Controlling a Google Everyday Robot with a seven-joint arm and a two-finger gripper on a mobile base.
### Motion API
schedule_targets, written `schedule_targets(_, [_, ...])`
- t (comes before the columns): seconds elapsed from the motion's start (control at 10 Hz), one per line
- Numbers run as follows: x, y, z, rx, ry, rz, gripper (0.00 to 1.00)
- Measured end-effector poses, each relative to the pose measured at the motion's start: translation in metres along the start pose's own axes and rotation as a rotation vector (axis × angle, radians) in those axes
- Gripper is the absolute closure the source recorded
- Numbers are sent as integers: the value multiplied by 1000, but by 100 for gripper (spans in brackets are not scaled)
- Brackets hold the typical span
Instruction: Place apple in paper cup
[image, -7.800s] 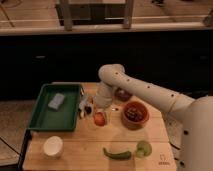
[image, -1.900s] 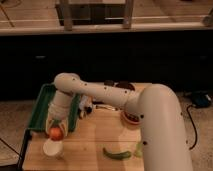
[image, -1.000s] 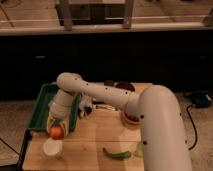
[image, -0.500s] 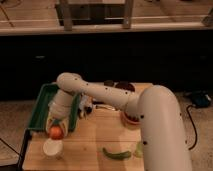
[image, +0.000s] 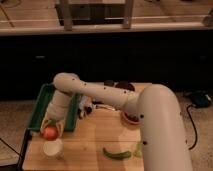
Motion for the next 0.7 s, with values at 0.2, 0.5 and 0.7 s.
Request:
schedule_targets(0.2, [-2, -1, 0, 5, -1, -2, 20])
schedule_targets(0.5, [-4, 0, -3, 14, 2, -11, 20])
schedule_targets(0.7, [-4, 1, -4, 19, 2, -16, 20])
